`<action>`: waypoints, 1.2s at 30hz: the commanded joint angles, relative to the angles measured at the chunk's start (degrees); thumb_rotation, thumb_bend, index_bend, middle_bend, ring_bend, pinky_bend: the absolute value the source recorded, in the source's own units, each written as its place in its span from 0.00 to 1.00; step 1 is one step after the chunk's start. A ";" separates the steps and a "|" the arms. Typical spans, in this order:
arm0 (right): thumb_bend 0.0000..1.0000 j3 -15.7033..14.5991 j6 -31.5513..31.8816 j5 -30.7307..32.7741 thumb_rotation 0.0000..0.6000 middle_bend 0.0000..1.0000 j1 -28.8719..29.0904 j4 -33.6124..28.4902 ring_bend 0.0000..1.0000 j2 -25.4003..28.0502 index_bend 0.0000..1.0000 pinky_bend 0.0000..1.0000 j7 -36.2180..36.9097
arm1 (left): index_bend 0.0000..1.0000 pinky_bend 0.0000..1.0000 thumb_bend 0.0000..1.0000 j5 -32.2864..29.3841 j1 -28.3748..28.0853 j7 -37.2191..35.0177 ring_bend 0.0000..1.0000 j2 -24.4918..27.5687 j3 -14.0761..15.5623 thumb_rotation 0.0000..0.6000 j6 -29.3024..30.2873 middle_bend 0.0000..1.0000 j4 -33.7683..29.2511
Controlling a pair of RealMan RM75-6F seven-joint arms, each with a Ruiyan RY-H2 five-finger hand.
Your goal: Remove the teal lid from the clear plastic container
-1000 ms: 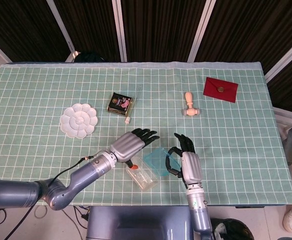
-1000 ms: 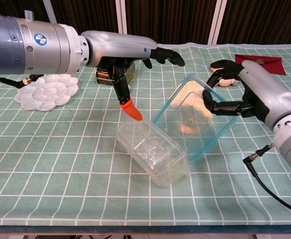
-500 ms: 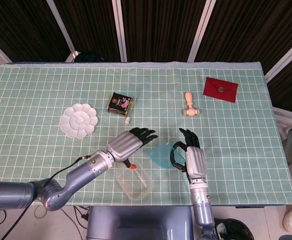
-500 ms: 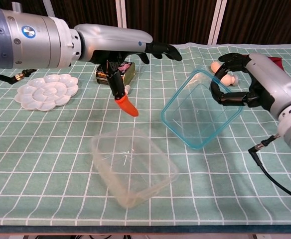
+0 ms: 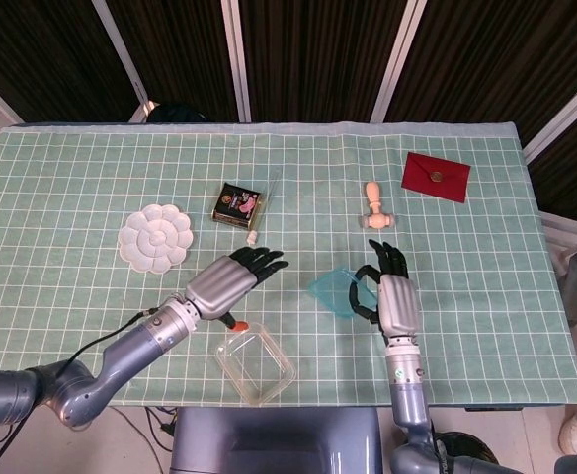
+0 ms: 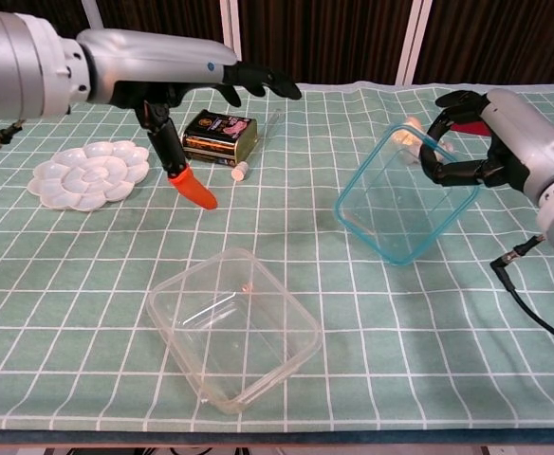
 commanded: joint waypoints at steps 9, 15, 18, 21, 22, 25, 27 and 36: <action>0.40 7.60 -5.11 14.69 1.00 0.00 5.04 5.59 0.00 1.96 0.00 0.00 -13.39 | 0.00 0.11 0.00 5.84 7.02 -3.04 0.00 8.52 2.06 1.00 6.25 0.00 -5.06; 0.39 10.37 -3.01 17.55 1.00 0.00 5.19 1.15 0.00 6.17 0.00 0.00 -16.81 | 0.00 0.11 0.00 8.72 11.10 -4.84 0.00 11.36 2.69 1.00 10.38 0.00 -6.61; 0.39 9.89 -2.38 17.22 1.00 0.00 3.80 -1.43 0.00 8.65 0.00 0.00 -16.56 | 0.00 0.11 0.00 9.77 13.14 -5.07 0.00 12.08 3.43 1.00 12.64 0.00 -7.20; 0.39 7.55 -2.21 15.94 1.00 0.00 0.51 -7.46 0.00 14.00 0.00 0.00 -15.49 | 0.00 0.11 0.00 12.71 17.58 -4.96 0.00 13.40 5.63 1.00 17.49 0.00 -8.46; 0.39 6.65 -2.18 15.29 1.00 0.00 -0.59 -9.34 0.00 15.75 0.00 0.00 -15.02 | 0.00 0.11 0.00 13.80 18.94 -4.72 0.00 13.83 6.41 1.00 18.97 0.00 -8.70; 0.38 3.17 -1.95 11.87 1.00 0.00 -4.42 -15.06 0.00 21.97 0.00 0.00 -12.74 | 0.00 0.11 0.00 17.25 23.90 -4.92 0.00 14.98 9.06 1.00 24.13 0.00 -9.49; 0.36 0.49 -1.91 8.65 1.00 0.00 -7.01 -18.16 0.00 26.39 0.00 0.00 -10.50 | 0.00 0.10 0.00 20.02 27.79 -5.45 0.00 15.74 11.26 1.00 28.02 0.00 -9.30; 0.35 -9.07 2.23 -4.22 1.00 0.00 -17.40 -23.11 0.00 41.66 0.00 0.00 2.96 | 0.00 0.10 0.00 28.56 43.68 -10.73 0.00 14.91 18.18 1.00 42.82 0.00 1.40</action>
